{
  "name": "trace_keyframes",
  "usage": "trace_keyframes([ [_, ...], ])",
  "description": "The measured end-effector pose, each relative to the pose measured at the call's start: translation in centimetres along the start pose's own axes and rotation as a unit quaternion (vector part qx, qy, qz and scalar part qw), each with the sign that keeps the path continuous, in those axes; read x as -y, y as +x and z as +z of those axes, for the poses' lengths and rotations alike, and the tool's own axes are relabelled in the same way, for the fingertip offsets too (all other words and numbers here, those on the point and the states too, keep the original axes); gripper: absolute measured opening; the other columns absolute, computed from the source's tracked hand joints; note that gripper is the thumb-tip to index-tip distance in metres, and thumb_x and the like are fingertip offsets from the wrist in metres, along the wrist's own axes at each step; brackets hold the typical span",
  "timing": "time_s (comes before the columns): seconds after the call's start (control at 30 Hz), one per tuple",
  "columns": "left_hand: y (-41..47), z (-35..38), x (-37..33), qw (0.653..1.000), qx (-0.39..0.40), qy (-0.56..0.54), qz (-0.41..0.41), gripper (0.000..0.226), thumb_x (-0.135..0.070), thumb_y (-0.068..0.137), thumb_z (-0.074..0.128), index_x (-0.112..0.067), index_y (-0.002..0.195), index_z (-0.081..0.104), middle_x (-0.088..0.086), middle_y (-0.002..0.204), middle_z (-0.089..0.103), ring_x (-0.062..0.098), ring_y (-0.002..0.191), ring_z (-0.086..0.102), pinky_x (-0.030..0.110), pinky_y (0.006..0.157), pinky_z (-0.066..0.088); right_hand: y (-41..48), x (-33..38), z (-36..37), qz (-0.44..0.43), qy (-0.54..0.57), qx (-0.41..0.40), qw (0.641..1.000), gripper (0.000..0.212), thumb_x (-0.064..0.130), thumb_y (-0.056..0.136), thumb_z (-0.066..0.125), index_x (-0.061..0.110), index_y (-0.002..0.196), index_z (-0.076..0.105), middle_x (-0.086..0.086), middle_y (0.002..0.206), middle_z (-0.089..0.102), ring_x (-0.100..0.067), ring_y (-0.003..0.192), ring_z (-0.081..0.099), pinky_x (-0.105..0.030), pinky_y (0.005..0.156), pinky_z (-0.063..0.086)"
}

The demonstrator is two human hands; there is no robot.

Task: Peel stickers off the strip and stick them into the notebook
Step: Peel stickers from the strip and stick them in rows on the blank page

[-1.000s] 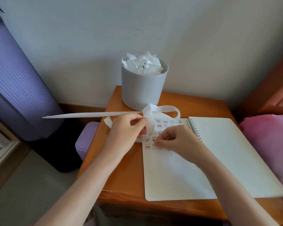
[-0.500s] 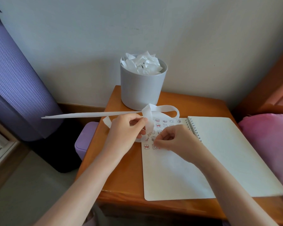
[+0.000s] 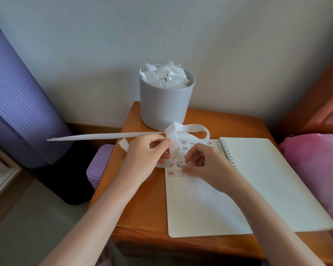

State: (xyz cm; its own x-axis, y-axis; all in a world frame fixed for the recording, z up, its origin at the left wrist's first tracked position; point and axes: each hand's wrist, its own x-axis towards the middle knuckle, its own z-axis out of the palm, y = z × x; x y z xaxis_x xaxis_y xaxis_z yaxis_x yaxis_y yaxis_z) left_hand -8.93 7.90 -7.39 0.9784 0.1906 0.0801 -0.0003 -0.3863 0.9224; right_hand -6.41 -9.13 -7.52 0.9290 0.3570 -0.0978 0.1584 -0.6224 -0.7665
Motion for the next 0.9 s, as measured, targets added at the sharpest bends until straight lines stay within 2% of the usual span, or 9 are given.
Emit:
trace_keyframes([
  [0.2,-0.3,0.2,-0.1,0.999,0.036,-0.016,0.001,0.013,-0.026,0.092,0.054,-0.02,0.095,0.066,-0.005,0.076,0.069,0.005,0.064,0.068,0.013,0.053,0.053,0.3,0.0,-0.7,-0.006,0.066,-0.015,0.998,0.005,0.01,0.087,0.063,0.014,0.084,0.062,0.004,0.072,0.06,-0.003,0.047,0.05,-0.018,0.05,0.044],
  [0.33,-0.5,0.2,-0.2,0.998,0.05,-0.037,0.004,0.01,-0.024,0.092,0.055,-0.021,0.093,0.065,-0.005,0.077,0.07,0.008,0.064,0.069,0.018,0.054,0.056,0.3,0.8,-0.7,-0.039,0.133,-0.054,0.989,0.006,0.016,0.091,0.06,0.013,0.089,0.064,0.002,0.08,0.07,-0.003,0.062,0.06,-0.017,0.053,0.048],
  [0.43,-0.4,0.2,-0.3,0.998,0.047,-0.047,0.0,0.01,-0.024,0.091,0.056,-0.021,0.093,0.064,-0.004,0.077,0.07,0.011,0.064,0.069,0.02,0.055,0.057,0.1,1.3,-0.5,-0.062,0.156,-0.052,0.984,0.006,0.021,0.091,0.059,0.015,0.091,0.062,0.003,0.084,0.07,-0.006,0.069,0.063,-0.017,0.055,0.048],
  [0.57,-0.6,0.3,-0.5,0.997,0.044,-0.069,0.003,0.01,-0.023,0.091,0.057,-0.026,0.084,0.063,-0.005,0.072,0.069,0.009,0.061,0.069,0.016,0.052,0.054,-0.9,1.1,0.3,-0.08,0.159,-0.06,0.982,0.014,0.019,0.084,0.068,0.019,0.094,0.059,0.002,0.081,0.071,-0.011,0.071,0.064,-0.029,0.062,0.052],
  [0.63,-0.8,0.3,-0.7,0.995,0.044,-0.086,0.008,0.01,-0.021,0.091,0.057,-0.023,0.085,0.064,-0.002,0.072,0.069,0.009,0.062,0.069,0.015,0.052,0.053,-1.3,0.7,0.4,-0.076,0.177,-0.07,0.979,0.017,0.016,0.081,0.072,0.018,0.092,0.059,-0.001,0.08,0.072,-0.011,0.069,0.064,-0.034,0.063,0.052],
  [0.77,-1.0,0.5,-0.9,0.992,0.056,-0.117,0.003,0.011,-0.019,0.091,0.057,-0.021,0.085,0.066,0.0,0.075,0.07,0.011,0.065,0.07,0.016,0.052,0.053,-1.7,0.3,0.2,-0.078,0.209,-0.081,0.971,0.014,0.009,0.079,0.073,0.017,0.085,0.064,0.002,0.076,0.07,-0.009,0.067,0.061,-0.027,0.057,0.049],
  [0.9,-1.2,0.8,-1.1,0.987,0.069,-0.139,-0.034,0.018,-0.028,0.093,0.053,-0.017,0.088,0.067,0.0,0.077,0.072,0.011,0.068,0.07,0.015,0.055,0.054,-1.8,0.4,0.0,-0.08,0.199,-0.095,0.972,0.013,0.009,0.079,0.073,0.021,0.082,0.068,0.006,0.077,0.071,-0.012,0.068,0.063,-0.022,0.055,0.049],
])
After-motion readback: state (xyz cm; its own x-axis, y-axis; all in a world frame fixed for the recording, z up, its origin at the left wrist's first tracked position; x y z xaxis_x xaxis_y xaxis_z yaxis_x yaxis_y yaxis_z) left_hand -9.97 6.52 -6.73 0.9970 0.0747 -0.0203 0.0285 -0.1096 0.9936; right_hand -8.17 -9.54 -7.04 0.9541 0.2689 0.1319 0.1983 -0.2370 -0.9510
